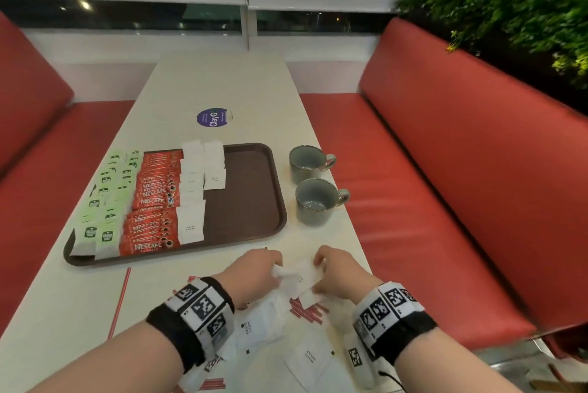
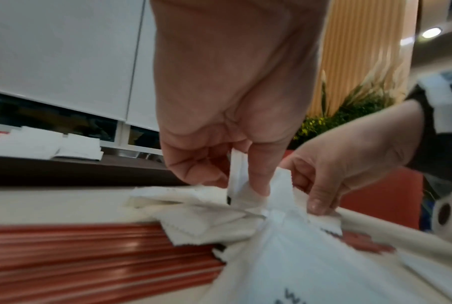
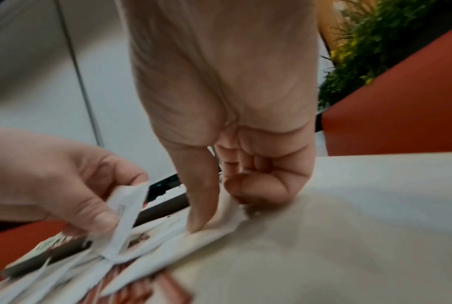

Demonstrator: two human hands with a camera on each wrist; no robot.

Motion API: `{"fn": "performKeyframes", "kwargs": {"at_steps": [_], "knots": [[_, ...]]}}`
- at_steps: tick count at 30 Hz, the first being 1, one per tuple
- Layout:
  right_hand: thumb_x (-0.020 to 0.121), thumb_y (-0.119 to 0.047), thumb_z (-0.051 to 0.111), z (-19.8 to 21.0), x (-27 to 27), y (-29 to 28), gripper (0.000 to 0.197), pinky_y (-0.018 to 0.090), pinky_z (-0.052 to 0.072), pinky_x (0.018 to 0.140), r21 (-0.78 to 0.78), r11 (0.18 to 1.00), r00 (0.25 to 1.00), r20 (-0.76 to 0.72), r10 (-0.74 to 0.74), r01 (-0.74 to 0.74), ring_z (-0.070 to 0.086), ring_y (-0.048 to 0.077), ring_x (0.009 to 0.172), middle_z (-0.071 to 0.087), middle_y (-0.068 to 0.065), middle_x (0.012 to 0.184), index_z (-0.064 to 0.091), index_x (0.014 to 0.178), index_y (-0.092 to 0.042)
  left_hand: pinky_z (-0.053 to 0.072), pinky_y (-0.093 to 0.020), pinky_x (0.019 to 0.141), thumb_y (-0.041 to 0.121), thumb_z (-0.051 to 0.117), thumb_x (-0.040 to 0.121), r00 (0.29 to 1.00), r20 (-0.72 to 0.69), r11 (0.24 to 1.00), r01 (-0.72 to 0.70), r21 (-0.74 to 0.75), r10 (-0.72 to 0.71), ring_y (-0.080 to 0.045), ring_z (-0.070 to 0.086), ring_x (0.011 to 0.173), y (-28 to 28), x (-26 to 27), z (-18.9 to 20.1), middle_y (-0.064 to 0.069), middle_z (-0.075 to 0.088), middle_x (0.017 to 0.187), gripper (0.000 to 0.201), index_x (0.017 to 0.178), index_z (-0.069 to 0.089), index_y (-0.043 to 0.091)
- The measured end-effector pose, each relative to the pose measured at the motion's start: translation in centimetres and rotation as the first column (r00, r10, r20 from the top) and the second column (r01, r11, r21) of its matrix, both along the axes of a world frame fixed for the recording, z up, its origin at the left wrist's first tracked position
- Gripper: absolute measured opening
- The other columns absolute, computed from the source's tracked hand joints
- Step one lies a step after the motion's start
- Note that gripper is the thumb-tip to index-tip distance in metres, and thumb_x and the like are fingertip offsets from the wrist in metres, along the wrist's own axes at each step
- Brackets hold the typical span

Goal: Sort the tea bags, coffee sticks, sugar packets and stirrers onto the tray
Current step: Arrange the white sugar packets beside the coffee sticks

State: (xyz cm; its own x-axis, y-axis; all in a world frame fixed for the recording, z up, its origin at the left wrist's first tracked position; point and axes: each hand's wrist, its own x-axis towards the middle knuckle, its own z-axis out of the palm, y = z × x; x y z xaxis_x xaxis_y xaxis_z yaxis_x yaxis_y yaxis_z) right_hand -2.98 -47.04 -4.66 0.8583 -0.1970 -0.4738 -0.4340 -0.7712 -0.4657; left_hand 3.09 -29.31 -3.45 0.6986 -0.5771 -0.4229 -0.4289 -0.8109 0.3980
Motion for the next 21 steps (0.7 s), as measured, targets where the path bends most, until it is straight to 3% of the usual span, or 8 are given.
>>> {"fn": "performKeyframes", "kwargs": {"at_steps": [2, 3, 5, 7, 9, 13, 17, 21], "knots": [[0.079, -0.014, 0.073, 0.0, -0.1, -0.6, 0.027, 0.017, 0.039, 0.058, 0.043, 0.999, 1.0, -0.007, -0.022, 0.022, 0.051, 0.013, 0.081, 0.051, -0.004, 0.091, 0.06, 0.102, -0.018, 0.038, -0.022, 0.069, 0.024, 0.059, 0.087, 0.996, -0.023, 0.99, -0.086, -0.109, 0.084, -0.016, 0.054, 0.091, 1.1, -0.1, 0.6, 0.004, 0.058, 0.091, 0.004, 0.088, 0.057, 0.02], [0.08, -0.013, 0.07, 0.0, -0.3, -0.9, 0.018, 0.016, 0.04, 0.056, 0.094, 0.994, 0.999, -0.006, -0.049, 0.049, 0.052, 0.013, 0.076, 0.054, -0.003, 0.087, 0.062, 0.096, -0.017, 0.037, -0.021, 0.065, 0.024, 0.059, 0.086, 0.991, -0.045, 0.979, -0.135, -0.153, 0.13, -0.015, 0.055, 0.086, 1.6, -0.1, 1.0, 0.004, 0.059, 0.088, 0.006, 0.084, 0.058, 0.018], [0.084, -0.008, 0.066, 0.1, -0.7, -1.6, 0.006, 0.022, 0.044, 0.057, 0.271, 0.951, 0.988, -0.026, -0.149, 0.151, 0.054, 0.016, 0.067, 0.059, 0.001, 0.078, 0.064, 0.083, -0.013, 0.042, -0.024, 0.068, 0.026, 0.061, 0.087, 0.972, -0.099, 0.951, -0.231, -0.206, 0.215, -0.013, 0.057, 0.083, 2.9, -0.3, 1.9, 0.003, 0.062, 0.091, 0.01, 0.089, 0.06, 0.017], [0.087, -0.005, 0.062, 0.5, -1.1, -2.2, 0.012, 0.028, 0.042, 0.058, 0.434, 0.872, 0.973, -0.06, -0.222, 0.225, 0.052, 0.019, 0.066, 0.061, 0.004, 0.073, 0.064, 0.077, -0.012, 0.048, -0.03, 0.075, 0.025, 0.064, 0.086, 0.936, -0.173, 0.906, -0.342, -0.249, 0.306, -0.014, 0.061, 0.085, 4.3, -0.5, 2.3, 0.005, 0.064, 0.095, 0.012, 0.095, 0.059, 0.017], [0.089, -0.006, 0.06, 1.0, -1.5, -2.6, 0.014, 0.025, 0.039, 0.057, 0.513, 0.825, 0.97, -0.078, -0.231, 0.238, 0.052, 0.017, 0.067, 0.063, 0.004, 0.075, 0.063, 0.077, -0.012, 0.055, -0.035, 0.077, 0.021, 0.064, 0.087, 0.876, -0.296, 0.826, -0.467, -0.315, 0.382, -0.017, 0.068, 0.084, 5.6, -0.6, 2.4, 0.004, 0.07, 0.097, 0.014, 0.1, 0.06, 0.021], [0.091, -0.006, 0.057, 1.9, -1.3, -2.7, 0.014, 0.021, 0.036, 0.051, 0.535, 0.822, 0.978, -0.048, -0.202, 0.196, 0.049, 0.009, 0.057, 0.062, -0.001, 0.068, 0.062, 0.08, -0.012, 0.057, -0.043, 0.081, 0.02, 0.057, 0.093, 0.771, -0.456, 0.699, -0.617, -0.361, 0.446, -0.022, 0.072, 0.083, 7.2, -0.9, 2.8, 0.001, 0.072, 0.099, 0.014, 0.107, 0.058, 0.022], [0.092, -0.007, 0.056, 2.9, -0.7, -2.5, 0.01, 0.021, 0.034, 0.048, 0.508, 0.836, 0.96, 0.059, -0.273, 0.207, 0.046, 0.007, 0.046, 0.055, -0.003, 0.055, 0.061, 0.084, -0.008, 0.052, -0.053, 0.09, 0.017, 0.053, 0.096, 0.691, -0.577, 0.586, -0.704, -0.402, 0.435, -0.027, 0.071, 0.09, 8.6, -0.9, 3.3, -0.005, 0.074, 0.099, 0.016, 0.11, 0.059, 0.019], [0.094, -0.008, 0.054, 3.7, -0.4, -2.1, 0.01, 0.022, 0.031, 0.047, 0.561, 0.799, 0.942, 0.098, -0.322, 0.215, 0.042, 0.009, 0.046, 0.052, 0.002, 0.057, 0.061, 0.089, -0.003, 0.055, -0.046, 0.083, 0.016, 0.047, 0.099, 0.612, -0.658, 0.5, -0.775, -0.387, 0.439, -0.029, 0.071, 0.084, 9.5, -0.6, 3.8, -0.008, 0.074, 0.097, 0.015, 0.109, 0.058, 0.016]]}}
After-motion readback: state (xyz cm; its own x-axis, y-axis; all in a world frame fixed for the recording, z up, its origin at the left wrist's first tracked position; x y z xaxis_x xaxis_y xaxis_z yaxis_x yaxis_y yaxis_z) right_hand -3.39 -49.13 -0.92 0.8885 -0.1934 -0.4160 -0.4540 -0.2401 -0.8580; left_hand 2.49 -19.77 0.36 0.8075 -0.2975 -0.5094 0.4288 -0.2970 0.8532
